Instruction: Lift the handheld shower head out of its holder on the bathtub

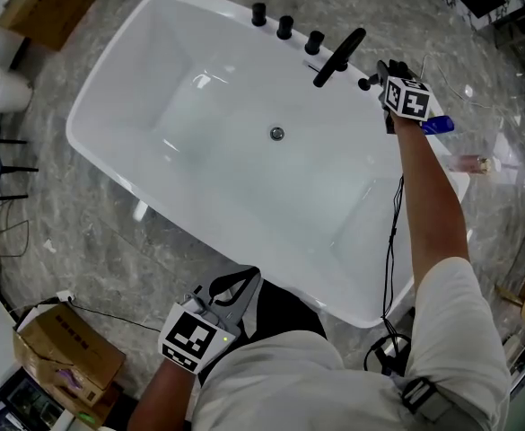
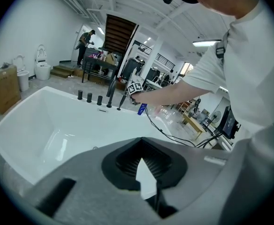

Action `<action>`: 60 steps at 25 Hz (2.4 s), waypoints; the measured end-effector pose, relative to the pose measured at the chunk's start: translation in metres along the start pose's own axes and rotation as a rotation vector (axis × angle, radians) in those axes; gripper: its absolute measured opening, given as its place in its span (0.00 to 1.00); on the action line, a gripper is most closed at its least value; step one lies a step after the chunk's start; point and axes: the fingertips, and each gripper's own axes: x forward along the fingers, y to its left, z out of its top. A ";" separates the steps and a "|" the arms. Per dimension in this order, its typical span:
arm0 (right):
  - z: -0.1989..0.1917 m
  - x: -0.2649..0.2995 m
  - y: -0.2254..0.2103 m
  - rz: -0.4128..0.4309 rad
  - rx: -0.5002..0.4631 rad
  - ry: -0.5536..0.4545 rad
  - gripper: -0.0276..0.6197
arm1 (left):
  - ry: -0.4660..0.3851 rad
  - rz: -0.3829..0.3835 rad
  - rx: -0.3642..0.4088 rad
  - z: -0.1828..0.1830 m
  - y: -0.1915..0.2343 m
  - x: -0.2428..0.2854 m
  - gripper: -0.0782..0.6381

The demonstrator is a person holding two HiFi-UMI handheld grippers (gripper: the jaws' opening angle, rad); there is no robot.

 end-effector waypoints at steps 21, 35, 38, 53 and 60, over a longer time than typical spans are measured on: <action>0.062 -0.106 0.038 -0.020 -0.055 -0.092 0.24 | -0.079 0.022 0.053 -0.012 -0.025 -0.077 0.12; 0.098 -0.193 0.071 -0.007 -0.083 -0.160 0.24 | -0.103 0.018 0.109 -0.027 -0.049 -0.122 0.12; 0.104 -0.213 0.077 -0.004 -0.084 -0.176 0.24 | -0.110 0.012 0.122 -0.029 -0.054 -0.129 0.12; 0.127 -0.319 0.119 0.003 -0.125 -0.246 0.24 | -0.162 -0.010 0.155 -0.051 -0.079 -0.171 0.12; 0.137 -0.369 0.145 0.010 -0.144 -0.290 0.24 | -0.195 -0.009 0.164 -0.059 -0.088 -0.195 0.12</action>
